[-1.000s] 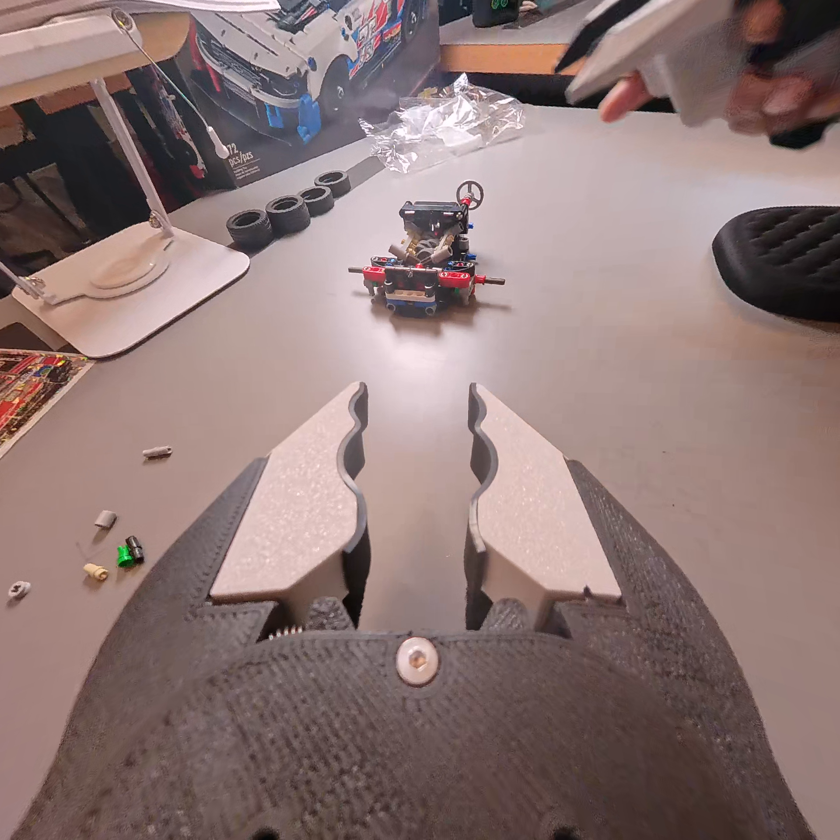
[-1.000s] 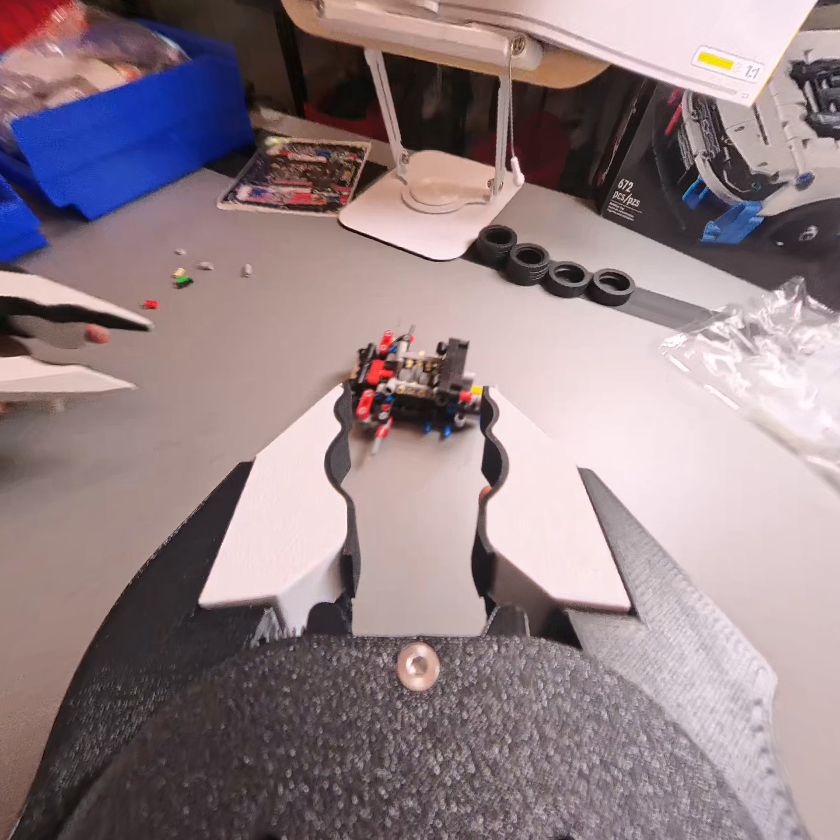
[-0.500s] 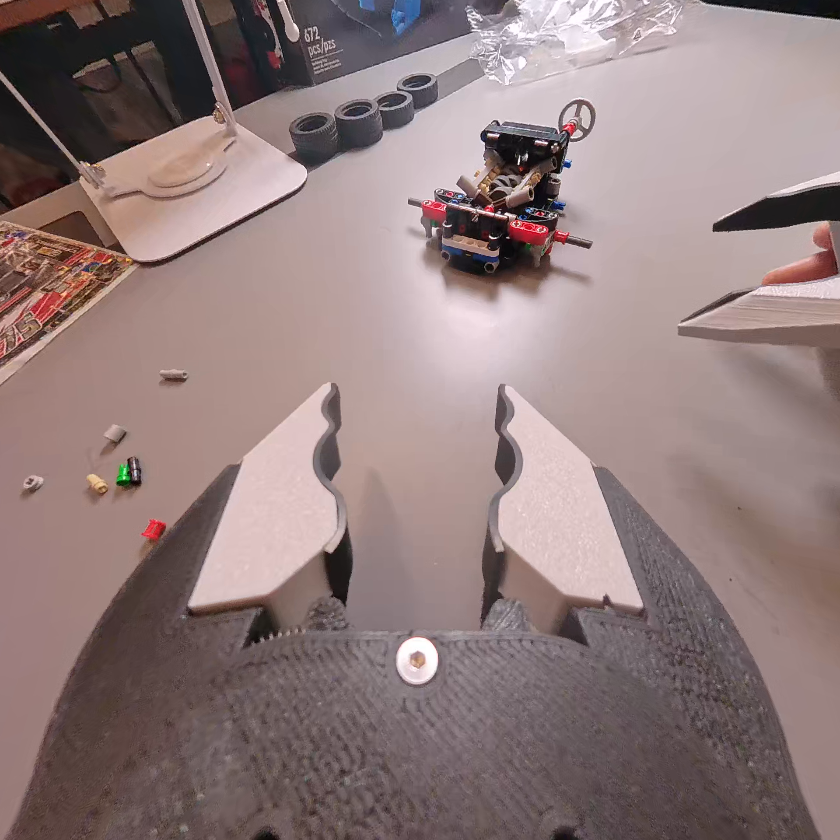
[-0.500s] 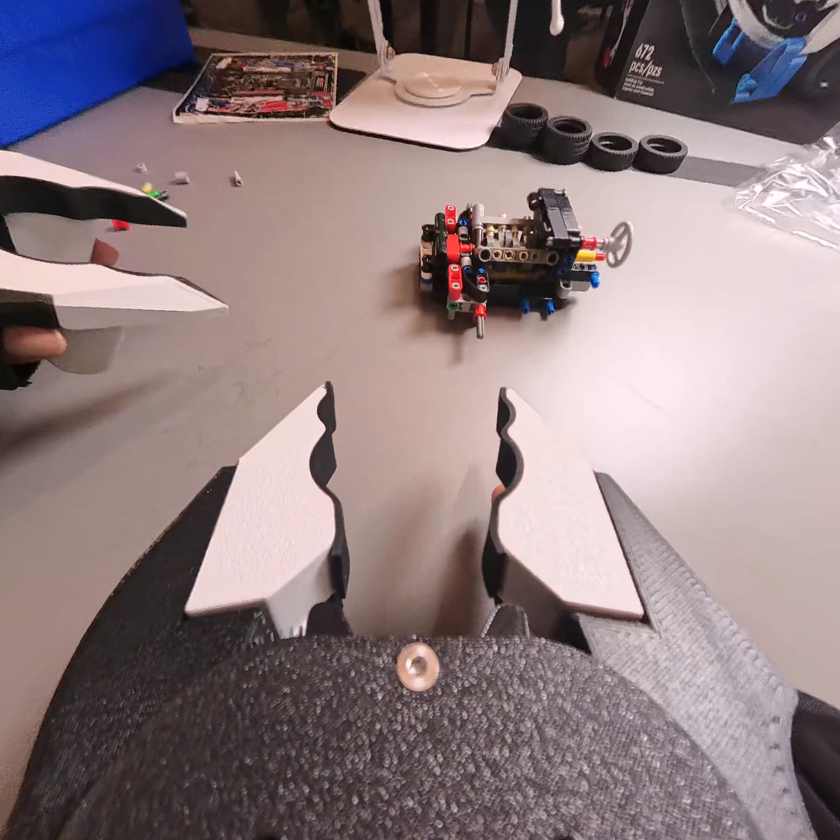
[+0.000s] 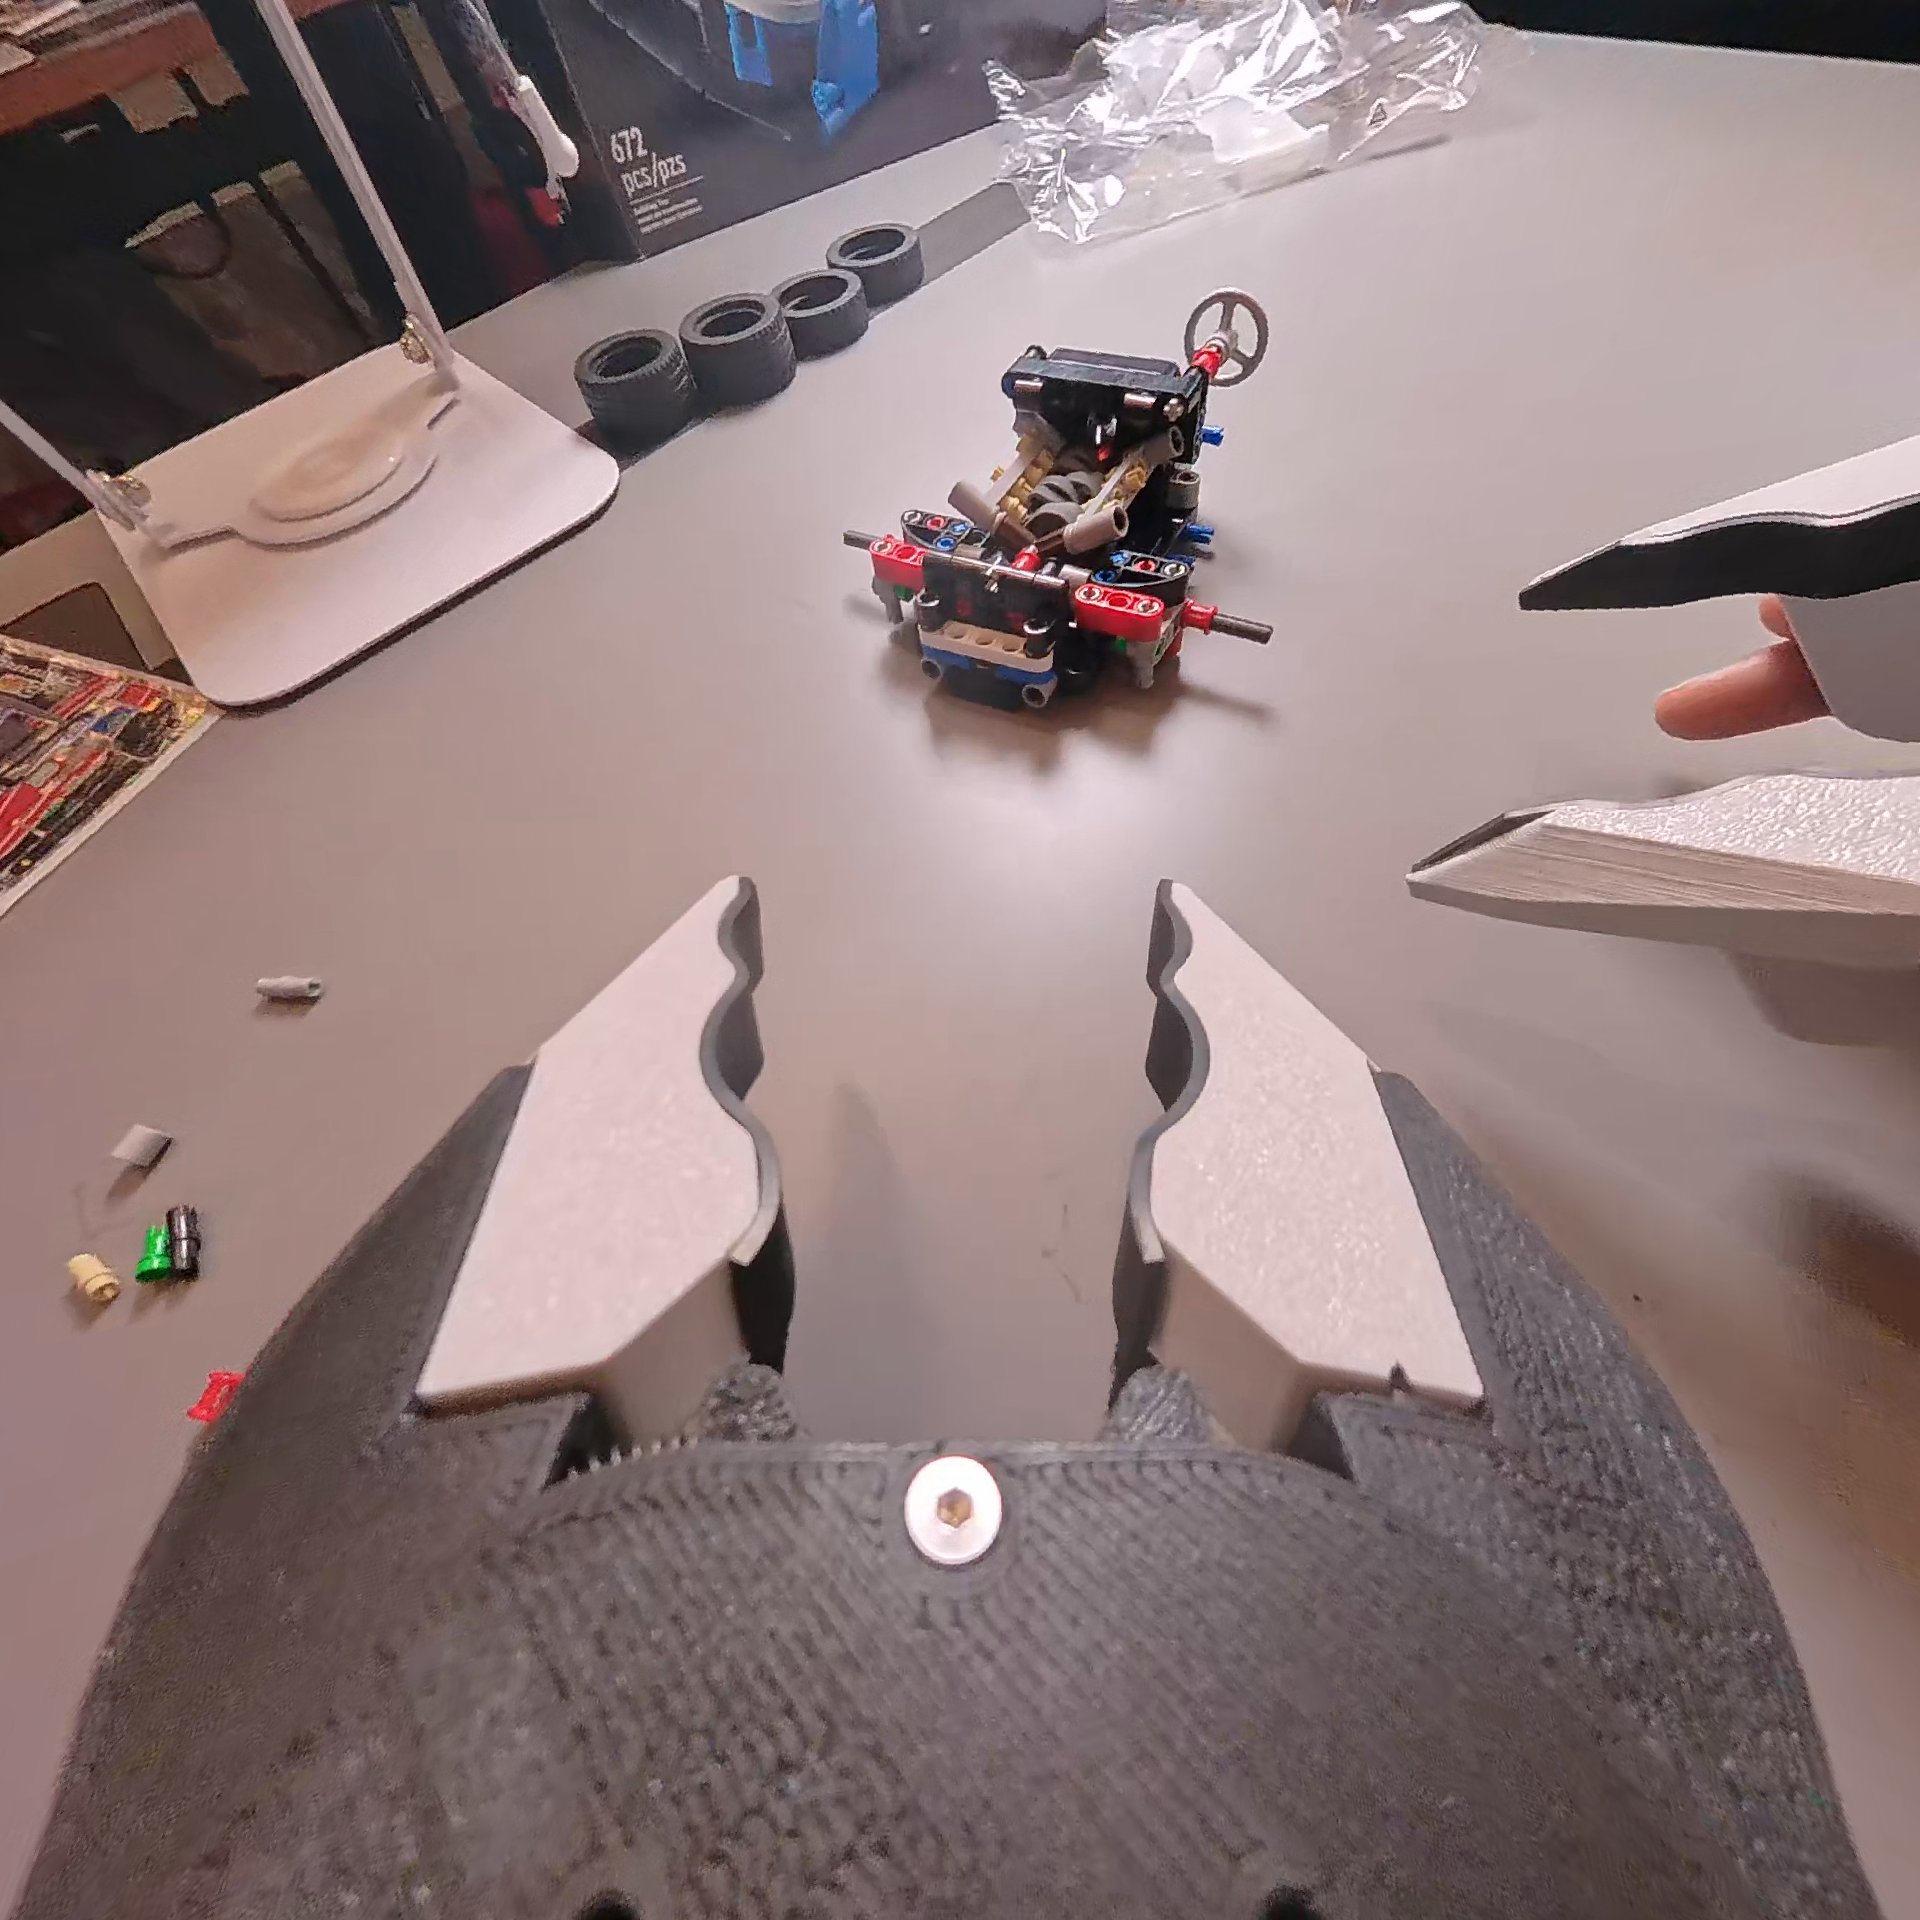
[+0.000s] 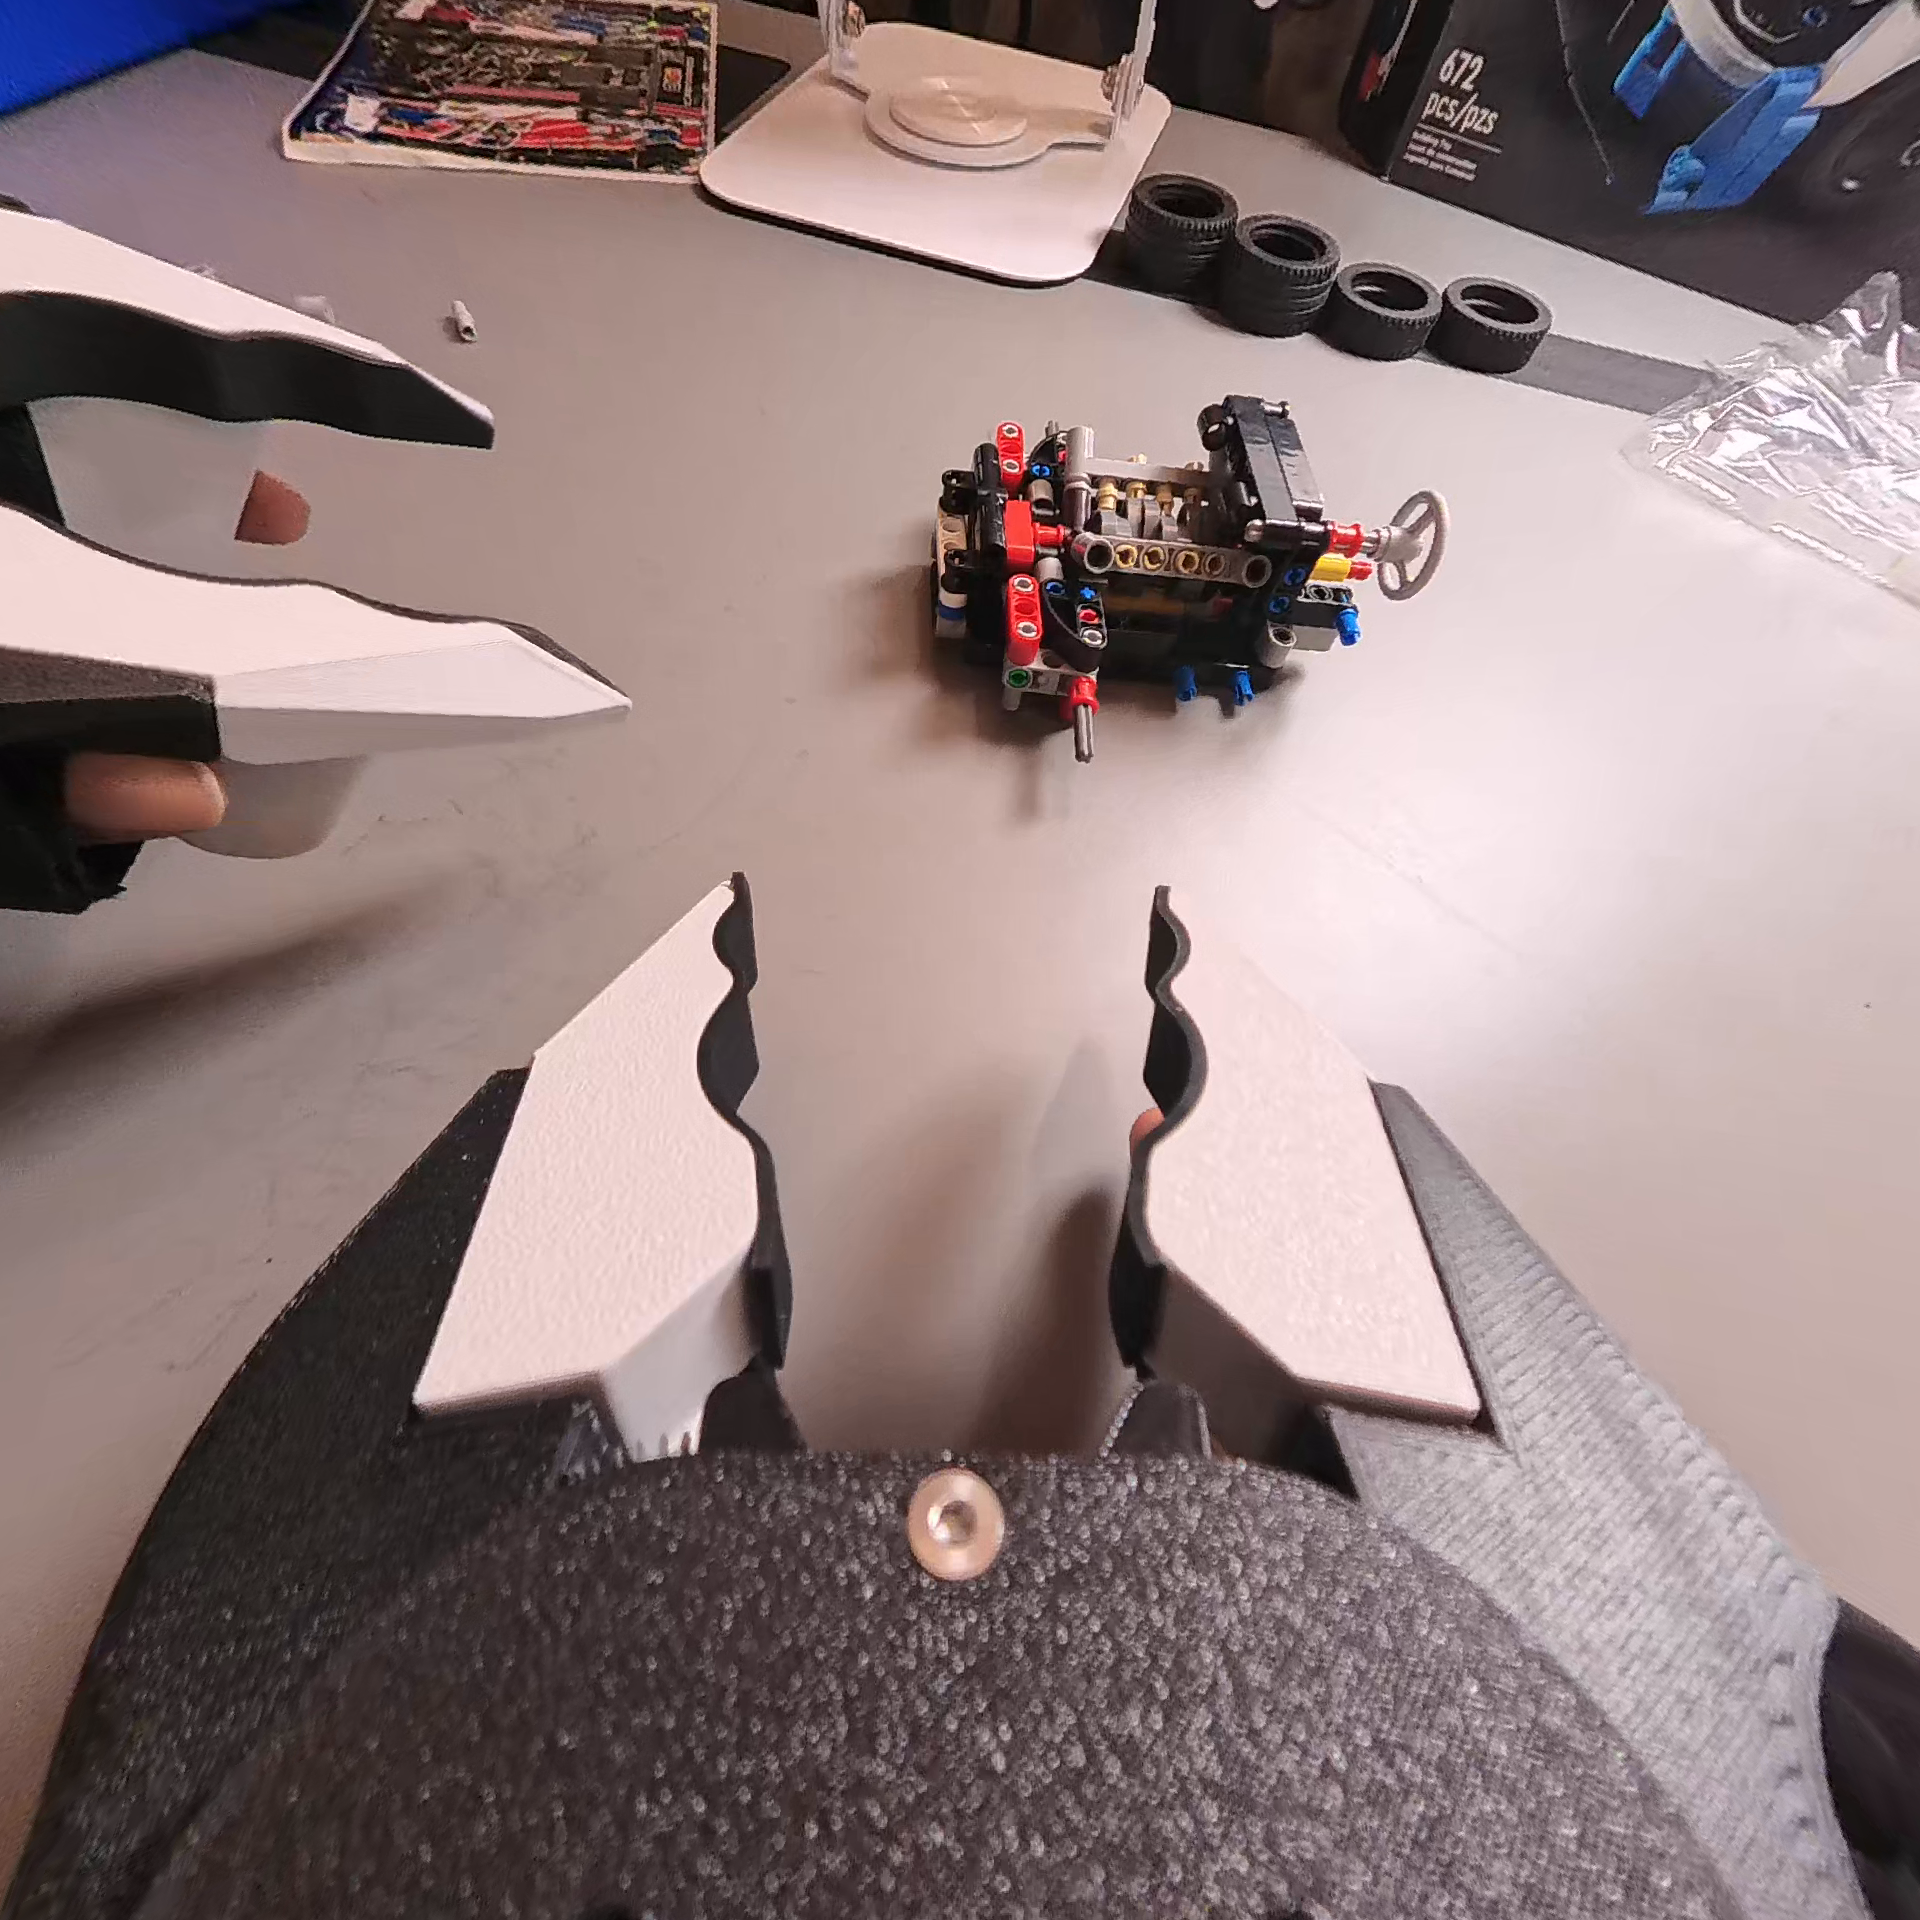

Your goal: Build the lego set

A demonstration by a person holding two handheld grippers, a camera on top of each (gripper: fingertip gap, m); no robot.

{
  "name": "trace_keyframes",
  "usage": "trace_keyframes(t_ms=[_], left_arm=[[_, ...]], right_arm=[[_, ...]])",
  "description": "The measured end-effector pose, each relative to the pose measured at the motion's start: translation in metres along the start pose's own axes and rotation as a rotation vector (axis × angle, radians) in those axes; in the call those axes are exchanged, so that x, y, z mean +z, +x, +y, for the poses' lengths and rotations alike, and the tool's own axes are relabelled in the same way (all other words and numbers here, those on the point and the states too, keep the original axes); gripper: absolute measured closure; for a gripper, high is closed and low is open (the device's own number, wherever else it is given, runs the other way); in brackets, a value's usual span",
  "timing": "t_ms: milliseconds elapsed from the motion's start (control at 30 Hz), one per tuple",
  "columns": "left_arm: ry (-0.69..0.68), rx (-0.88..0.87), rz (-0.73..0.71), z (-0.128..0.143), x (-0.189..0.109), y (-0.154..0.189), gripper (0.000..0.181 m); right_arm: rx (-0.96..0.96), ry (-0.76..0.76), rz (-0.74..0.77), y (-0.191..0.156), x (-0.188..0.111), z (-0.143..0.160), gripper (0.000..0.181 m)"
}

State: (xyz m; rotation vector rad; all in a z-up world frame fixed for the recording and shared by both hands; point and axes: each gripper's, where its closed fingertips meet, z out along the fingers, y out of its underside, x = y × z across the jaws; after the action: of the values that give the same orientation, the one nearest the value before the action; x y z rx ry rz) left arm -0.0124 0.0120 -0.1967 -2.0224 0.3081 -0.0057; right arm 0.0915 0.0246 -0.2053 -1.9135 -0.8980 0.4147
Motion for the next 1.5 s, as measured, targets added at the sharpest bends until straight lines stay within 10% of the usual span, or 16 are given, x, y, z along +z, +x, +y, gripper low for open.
trace_keyframes(t_ms=[300, 633, 900, 1200, 1500], left_arm=[[0.062, 0.01, -0.003, -0.009, -0.011, -0.006, 0.108], [0.358, -0.064, -0.21, -0.069, -0.08, -0.09, 0.108], [0.396, -0.034, -0.333, -0.077, -0.101, -0.134, 0.113], [0.353, 0.062, -0.355, -0.109, -0.068, -0.183, 0.135], [0.2, 0.194, -0.27, -0.185, 0.043, -0.251, 0.138]], right_arm=[[-0.027, 0.088, -0.032, 0.004, -0.005, -0.018, 0.105], [-0.145, 0.481, 0.008, 0.043, -0.032, -0.168, 0.11], [-0.112, 0.529, 0.015, 0.096, 0.028, -0.239, 0.108], [-0.106, 0.492, 0.018, 0.146, 0.116, -0.25, 0.111], [-0.139, 0.426, 0.006, 0.177, 0.175, -0.244, 0.112]])
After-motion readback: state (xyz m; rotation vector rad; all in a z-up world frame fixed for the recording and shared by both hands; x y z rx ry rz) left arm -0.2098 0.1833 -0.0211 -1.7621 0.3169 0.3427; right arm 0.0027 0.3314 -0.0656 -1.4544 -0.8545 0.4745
